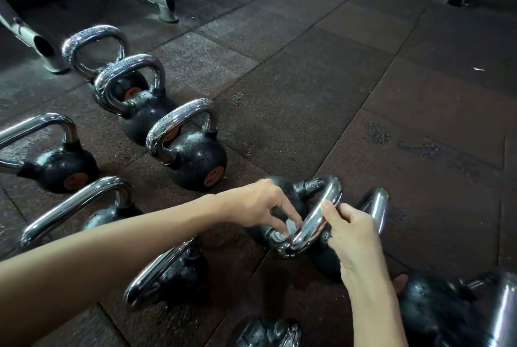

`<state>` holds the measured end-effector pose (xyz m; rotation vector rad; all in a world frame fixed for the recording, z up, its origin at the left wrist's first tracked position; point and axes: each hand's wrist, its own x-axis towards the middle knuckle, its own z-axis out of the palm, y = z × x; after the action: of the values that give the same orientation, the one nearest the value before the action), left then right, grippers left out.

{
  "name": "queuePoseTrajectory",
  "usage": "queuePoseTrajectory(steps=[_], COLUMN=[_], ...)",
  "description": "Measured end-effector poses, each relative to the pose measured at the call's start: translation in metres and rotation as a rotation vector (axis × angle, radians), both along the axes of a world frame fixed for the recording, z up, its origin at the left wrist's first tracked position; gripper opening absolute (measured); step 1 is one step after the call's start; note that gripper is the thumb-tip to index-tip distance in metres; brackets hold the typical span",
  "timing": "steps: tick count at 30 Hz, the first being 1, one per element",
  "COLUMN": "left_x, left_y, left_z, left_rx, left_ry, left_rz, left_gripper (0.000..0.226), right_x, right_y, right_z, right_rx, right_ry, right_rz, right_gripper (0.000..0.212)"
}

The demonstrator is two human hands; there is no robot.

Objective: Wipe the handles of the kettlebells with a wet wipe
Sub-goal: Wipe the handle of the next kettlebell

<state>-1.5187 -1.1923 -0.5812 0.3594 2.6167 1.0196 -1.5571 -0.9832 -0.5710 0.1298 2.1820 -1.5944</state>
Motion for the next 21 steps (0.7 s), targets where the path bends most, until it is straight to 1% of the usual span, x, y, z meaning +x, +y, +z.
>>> queuePoseTrajectory(steps=[5, 10, 13, 15, 16, 18, 21], left_x=[-0.005, -0.005, -0.008, -0.009, -0.009, -0.005, 0.017], left_y=[-0.017, -0.014, -0.025, -0.031, -0.035, -0.05, -0.086], left_z=[0.001, 0.01, 0.006, 0.007, 0.01, 0.018, 0.029], left_rx=[-0.098, -0.045, -0.181, -0.266, -0.298, -0.284, -0.207], left_ry=[-0.025, -0.015, -0.033, -0.001, 0.033, 0.105, 0.188], left_rz=[-0.031, -0.054, -0.07, -0.053, -0.026, 0.076, 0.308], left_gripper=[0.033, 0.031, 0.031, 0.032, 0.033, 0.033, 0.031], right_x=[0.005, 0.004, 0.001, -0.001, -0.002, -0.005, -0.013], right_y=[-0.003, -0.011, -0.016, -0.021, -0.025, -0.036, -0.063], right_z=[0.006, 0.01, 0.009, 0.01, 0.012, 0.016, 0.021], right_rx=[-0.002, 0.059, 0.052, 0.031, 0.035, 0.041, 0.037], right_ry=[0.038, 0.098, 0.09, 0.083, 0.075, 0.06, 0.086], right_rz=[0.023, 0.024, 0.018, 0.015, 0.015, 0.017, 0.004], right_gripper=[0.03, 0.035, 0.034, 0.042, 0.046, 0.049, 0.037])
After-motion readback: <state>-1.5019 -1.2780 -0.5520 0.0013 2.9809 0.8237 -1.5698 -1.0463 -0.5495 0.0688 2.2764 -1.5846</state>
